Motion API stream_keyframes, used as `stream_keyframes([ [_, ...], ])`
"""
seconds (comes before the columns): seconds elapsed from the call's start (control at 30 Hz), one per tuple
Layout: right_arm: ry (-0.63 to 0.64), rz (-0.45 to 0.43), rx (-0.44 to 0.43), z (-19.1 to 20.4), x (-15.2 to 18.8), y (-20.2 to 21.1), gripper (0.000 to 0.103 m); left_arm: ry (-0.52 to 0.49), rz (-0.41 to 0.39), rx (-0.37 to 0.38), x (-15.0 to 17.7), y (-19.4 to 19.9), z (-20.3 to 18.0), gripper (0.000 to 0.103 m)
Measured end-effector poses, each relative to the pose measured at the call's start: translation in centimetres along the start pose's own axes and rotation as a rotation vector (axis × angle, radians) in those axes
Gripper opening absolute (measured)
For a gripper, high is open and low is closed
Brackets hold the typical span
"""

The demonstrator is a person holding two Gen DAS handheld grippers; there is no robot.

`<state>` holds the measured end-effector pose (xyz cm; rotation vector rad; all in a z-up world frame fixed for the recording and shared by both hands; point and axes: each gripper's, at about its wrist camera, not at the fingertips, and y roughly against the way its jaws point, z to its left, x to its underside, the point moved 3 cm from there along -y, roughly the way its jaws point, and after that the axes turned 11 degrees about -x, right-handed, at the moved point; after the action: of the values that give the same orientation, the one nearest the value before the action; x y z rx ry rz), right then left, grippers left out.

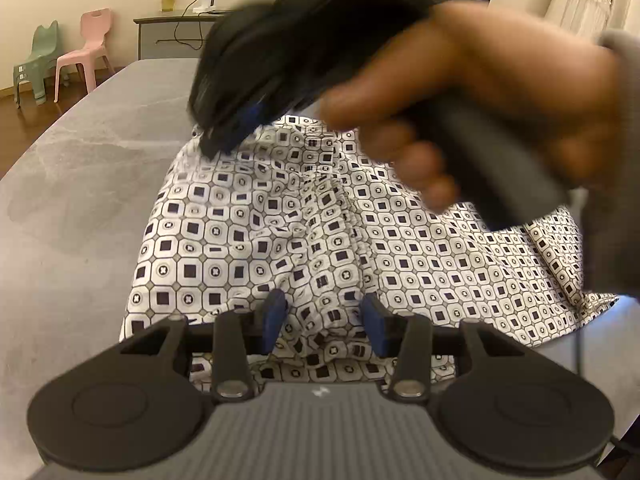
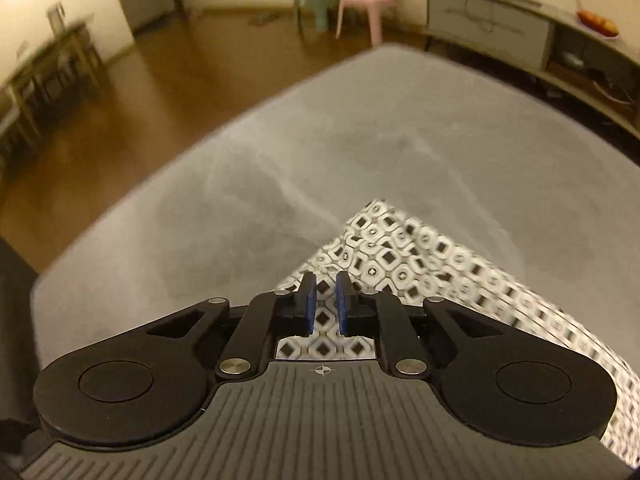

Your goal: Fold clothes

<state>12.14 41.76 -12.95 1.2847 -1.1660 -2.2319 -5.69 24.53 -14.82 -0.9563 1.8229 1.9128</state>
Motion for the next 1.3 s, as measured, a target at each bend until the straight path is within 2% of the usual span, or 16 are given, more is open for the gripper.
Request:
stream_keyframes([
  [0.07, 0.008, 0.049, 0.034, -0.3, -0.2, -1.9, 0.0, 0.007, 0.003, -0.003, -0.1, -0.2, 0.4, 0.043],
  [0.23, 0.043, 0.037, 0.05, 0.2, -0.8, -0.8, 0.002, 0.046, 0.006, 0.018, -0.1, 0.3, 1.2, 0.042],
  [0.33, 0.038, -0.034, 0.024, 0.1, -0.1, 1.6, 0.008, 0.092, -0.038, 0.051, -0.1, 1.7, 1.7, 0.042],
  [0.47, -0.038, -0.13, -0.009, -0.4, 2.5, 5.3, 0.009, 0.197, -0.058, 0.077, -0.3, 2.4, 3.6, 0.042],
  [0.6, -0.09, -0.123, 0.009, -1.5, 5.7, 5.7, 0.012, 0.345, -0.048, 0.021, -0.3, 2.1, 7.0, 0.042],
  [0.67, -0.075, -0.11, 0.03, -2.3, 6.8, 4.9, 0.0, 0.371, -0.004, -0.047, 0.1, 1.1, 8.2, 0.038],
  [0.7, -0.073, -0.108, 0.038, -2.6, 7.2, 4.6, 0.0, 0.38, 0.013, -0.069, 0.2, 0.7, 8.8, 0.036],
  [0.73, -0.087, -0.116, 0.038, -2.7, 7.3, 4.6, 0.0, 0.379, 0.016, -0.07, 0.1, 0.9, 8.9, 0.036],
  [0.8, -0.083, -0.145, 0.023, -2.0, 7.9, 5.1, 0.012, 0.368, 0.018, -0.075, -0.1, 1.4, 8.9, 0.037],
  [0.87, -0.06, -0.171, -0.001, -0.9, 8.8, 5.8, 0.012, 0.345, 0.017, -0.086, 0.0, 1.5, 8.5, 0.038],
  [0.97, -0.013, -0.108, -0.008, 0.0, 10.0, 4.7, 0.01, 0.302, -0.003, -0.11, -0.2, 1.6, 7.7, 0.038],
  [1.03, -0.032, -0.107, -0.008, -0.4, 9.1, 5.0, 0.008, 0.286, -0.028, -0.103, 0.0, 2.0, 7.3, 0.04],
  [1.1, -0.065, -0.146, -0.007, -1.0, 7.3, 5.9, 0.015, 0.27, -0.051, -0.092, 0.3, 2.3, 6.8, 0.04],
  [1.13, -0.059, -0.17, 0.001, -1.1, 6.1, 6.2, 0.015, 0.267, -0.053, -0.093, 0.2, 2.3, 6.7, 0.04],
  [1.23, -0.028, -0.197, 0.012, -1.0, 2.4, 5.1, 0.015, 0.272, -0.026, -0.098, 0.0, 1.5, 6.9, 0.04],
  [1.3, -0.017, -0.174, 0.031, -1.3, 0.7, 2.9, 0.015, 0.278, -0.017, -0.11, 0.0, 1.3, 7.2, 0.04],
])
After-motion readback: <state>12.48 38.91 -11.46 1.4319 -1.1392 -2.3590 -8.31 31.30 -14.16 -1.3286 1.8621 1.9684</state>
